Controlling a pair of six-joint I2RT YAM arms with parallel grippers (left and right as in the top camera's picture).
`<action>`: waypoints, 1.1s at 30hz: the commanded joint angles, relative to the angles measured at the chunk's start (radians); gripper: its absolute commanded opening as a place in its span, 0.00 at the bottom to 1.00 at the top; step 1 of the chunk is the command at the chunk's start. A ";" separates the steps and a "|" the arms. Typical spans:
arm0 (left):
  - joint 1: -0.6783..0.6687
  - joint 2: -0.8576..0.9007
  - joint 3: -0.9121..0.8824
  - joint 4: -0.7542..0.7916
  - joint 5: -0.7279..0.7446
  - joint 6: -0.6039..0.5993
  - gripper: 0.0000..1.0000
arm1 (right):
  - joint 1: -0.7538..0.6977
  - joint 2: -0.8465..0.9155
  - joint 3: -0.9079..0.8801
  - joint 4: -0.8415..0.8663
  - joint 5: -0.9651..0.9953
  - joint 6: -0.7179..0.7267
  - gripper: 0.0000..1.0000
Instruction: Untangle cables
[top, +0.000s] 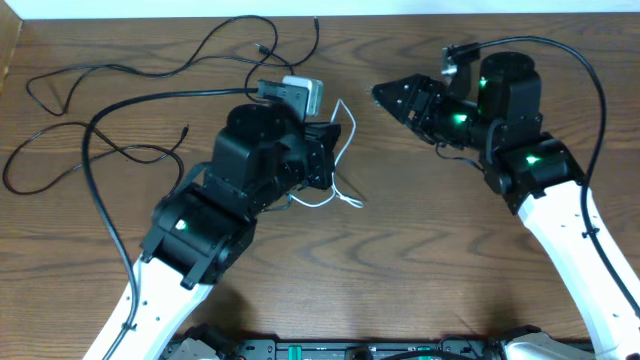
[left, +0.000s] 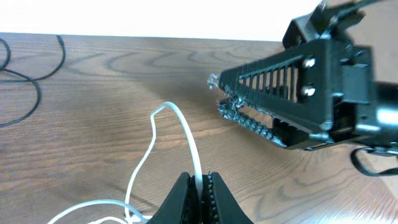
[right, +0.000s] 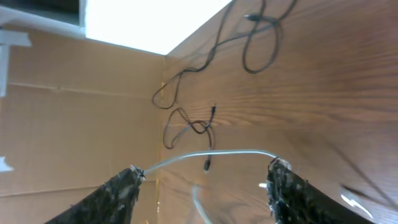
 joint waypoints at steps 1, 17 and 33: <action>-0.001 -0.038 0.018 -0.008 -0.018 -0.054 0.07 | -0.013 -0.017 0.011 -0.033 0.021 -0.103 0.75; 0.030 -0.239 0.018 -0.398 -0.678 -0.549 0.08 | -0.012 -0.017 0.011 -0.225 0.236 -0.137 0.88; 0.544 -0.217 0.016 -0.509 -0.674 -0.552 0.08 | -0.012 -0.017 0.011 -0.247 0.243 -0.159 0.90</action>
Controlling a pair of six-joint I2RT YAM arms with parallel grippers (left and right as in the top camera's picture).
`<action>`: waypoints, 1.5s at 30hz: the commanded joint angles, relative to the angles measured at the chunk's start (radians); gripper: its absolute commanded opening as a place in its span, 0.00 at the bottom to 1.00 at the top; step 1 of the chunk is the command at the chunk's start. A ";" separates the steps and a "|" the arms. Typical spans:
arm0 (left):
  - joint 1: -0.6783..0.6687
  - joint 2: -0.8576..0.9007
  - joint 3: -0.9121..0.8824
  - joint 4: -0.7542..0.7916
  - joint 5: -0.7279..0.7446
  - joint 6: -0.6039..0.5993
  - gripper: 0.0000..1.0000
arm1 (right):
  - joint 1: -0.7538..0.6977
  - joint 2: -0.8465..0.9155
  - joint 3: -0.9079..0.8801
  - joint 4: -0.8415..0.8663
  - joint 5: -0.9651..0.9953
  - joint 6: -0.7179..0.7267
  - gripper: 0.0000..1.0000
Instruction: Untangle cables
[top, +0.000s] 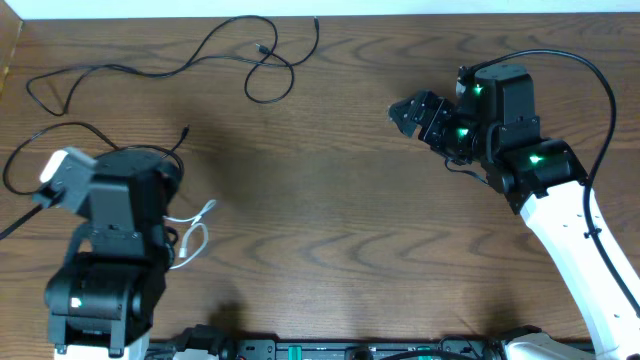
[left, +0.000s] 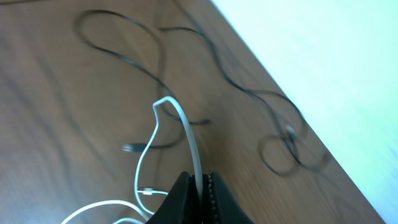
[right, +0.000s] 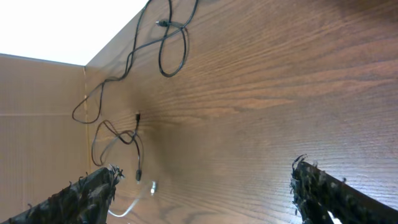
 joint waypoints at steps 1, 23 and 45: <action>0.103 0.017 0.015 -0.021 0.014 -0.013 0.07 | -0.004 -0.014 0.011 -0.004 0.016 -0.027 0.90; 0.629 0.349 0.013 0.060 0.106 -0.072 0.07 | -0.004 -0.014 0.011 -0.007 0.038 -0.027 0.90; 0.925 0.833 0.013 0.438 0.109 -0.084 0.08 | -0.003 -0.014 0.011 -0.007 0.098 -0.027 0.89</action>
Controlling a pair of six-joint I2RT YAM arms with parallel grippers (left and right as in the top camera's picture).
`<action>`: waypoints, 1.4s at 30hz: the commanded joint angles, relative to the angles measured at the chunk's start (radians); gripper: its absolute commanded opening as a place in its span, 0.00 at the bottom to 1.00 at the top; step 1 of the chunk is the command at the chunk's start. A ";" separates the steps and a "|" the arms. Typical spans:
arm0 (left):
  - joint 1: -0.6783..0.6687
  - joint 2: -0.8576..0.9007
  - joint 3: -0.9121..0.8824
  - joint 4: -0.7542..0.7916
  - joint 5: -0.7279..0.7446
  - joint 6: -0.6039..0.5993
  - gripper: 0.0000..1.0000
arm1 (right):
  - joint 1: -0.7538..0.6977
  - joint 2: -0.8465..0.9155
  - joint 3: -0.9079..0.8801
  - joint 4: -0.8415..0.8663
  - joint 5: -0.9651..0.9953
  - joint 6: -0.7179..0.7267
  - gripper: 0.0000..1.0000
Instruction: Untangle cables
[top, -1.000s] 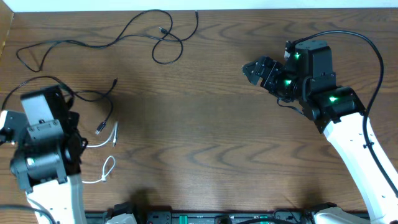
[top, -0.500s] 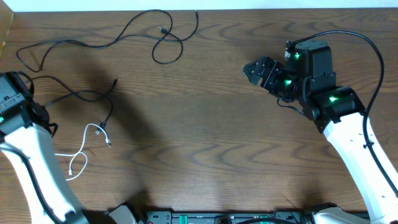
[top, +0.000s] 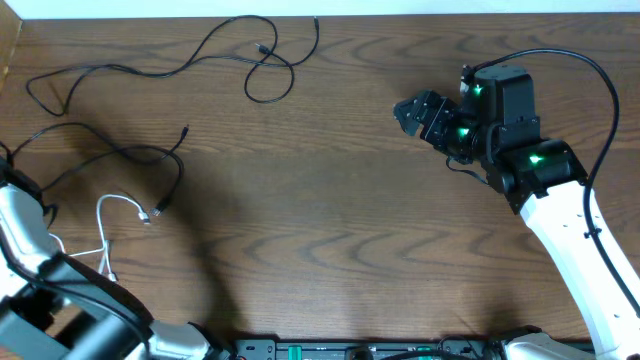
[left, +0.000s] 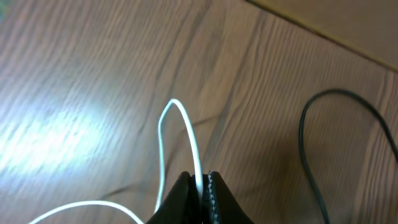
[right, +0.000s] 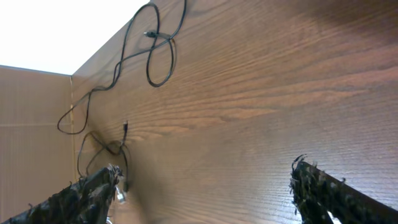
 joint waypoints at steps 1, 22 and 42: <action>0.018 0.069 0.013 0.073 -0.012 0.036 0.07 | -0.003 -0.014 0.011 0.000 0.029 -0.016 0.89; 0.058 0.132 0.013 0.339 0.009 0.388 0.40 | -0.003 -0.014 0.011 -0.020 0.029 -0.016 0.89; -0.034 0.132 0.000 0.169 0.481 0.686 0.50 | -0.003 0.019 0.009 -0.033 0.029 -0.016 0.91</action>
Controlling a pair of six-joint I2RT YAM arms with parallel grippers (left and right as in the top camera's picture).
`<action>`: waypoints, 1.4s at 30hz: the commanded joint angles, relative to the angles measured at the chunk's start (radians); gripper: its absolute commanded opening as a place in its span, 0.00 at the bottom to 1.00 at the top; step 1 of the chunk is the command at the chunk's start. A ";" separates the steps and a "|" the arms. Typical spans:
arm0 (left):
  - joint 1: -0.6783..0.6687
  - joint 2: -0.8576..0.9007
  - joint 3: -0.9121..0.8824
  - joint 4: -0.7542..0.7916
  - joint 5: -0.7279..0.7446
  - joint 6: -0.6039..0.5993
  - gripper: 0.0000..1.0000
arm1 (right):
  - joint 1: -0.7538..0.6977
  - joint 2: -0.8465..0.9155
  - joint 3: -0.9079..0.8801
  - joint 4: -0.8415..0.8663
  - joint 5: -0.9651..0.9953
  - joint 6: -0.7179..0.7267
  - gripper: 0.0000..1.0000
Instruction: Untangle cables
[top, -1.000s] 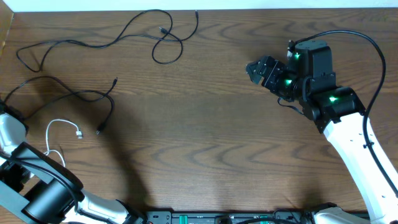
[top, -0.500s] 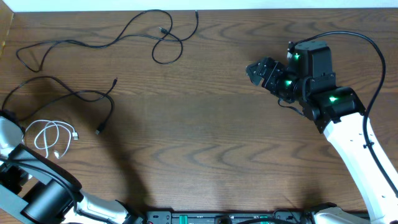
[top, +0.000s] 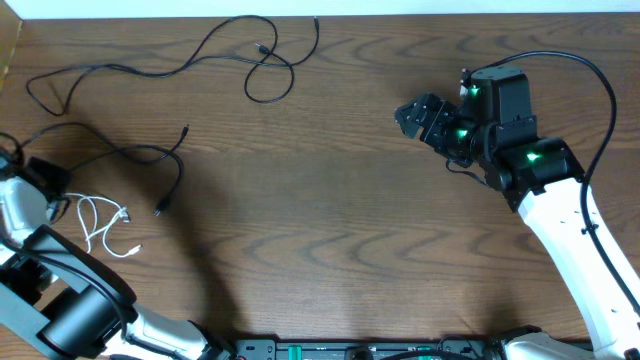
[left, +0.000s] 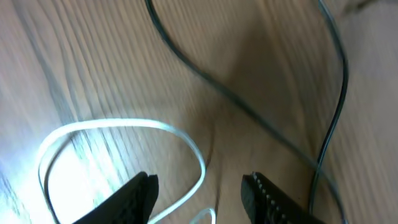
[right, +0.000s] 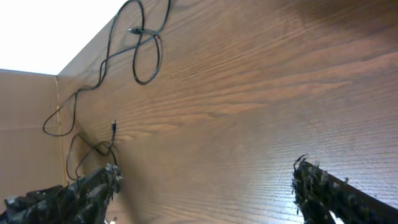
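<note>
The white cable (top: 100, 225) lies in loose loops on the table at the far left; its loop (left: 124, 129) shows just ahead of my left gripper (left: 199, 190). That gripper is open, low over the wood, with nothing between its fingers. One black cable (top: 130, 155) lies right of the white one and crosses the left wrist view (left: 249, 112). A second black cable (top: 200, 55) curls along the far edge. My right gripper (top: 412, 110) hangs open at the right, holding nothing.
The wooden table (top: 330, 230) has its far edge along the top of the overhead view. A cardboard wall (right: 25, 137) stands at the table's left side. The right arm's own black lead (top: 590, 80) arcs behind it.
My left gripper has opened and let go of the white cable, which now lies in loops on the table at the far left. The right arm has hardly moved.
My left gripper was shut on the white cable at mid-table, close to the open right gripper. Then it held the cable at the table's left side, then at the far left edge. Now the cable lies released there, apart from both black cables.
</note>
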 joint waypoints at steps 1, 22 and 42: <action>-0.019 0.005 0.001 -0.027 0.032 0.047 0.50 | -0.003 0.005 0.009 -0.002 0.012 -0.016 0.91; -0.018 -0.010 -0.021 -0.229 -0.107 0.061 0.50 | -0.003 0.005 0.009 -0.024 0.037 -0.092 0.96; -0.017 -0.008 -0.108 -0.123 -0.053 0.074 0.28 | -0.003 0.005 0.009 0.014 0.038 -0.109 0.96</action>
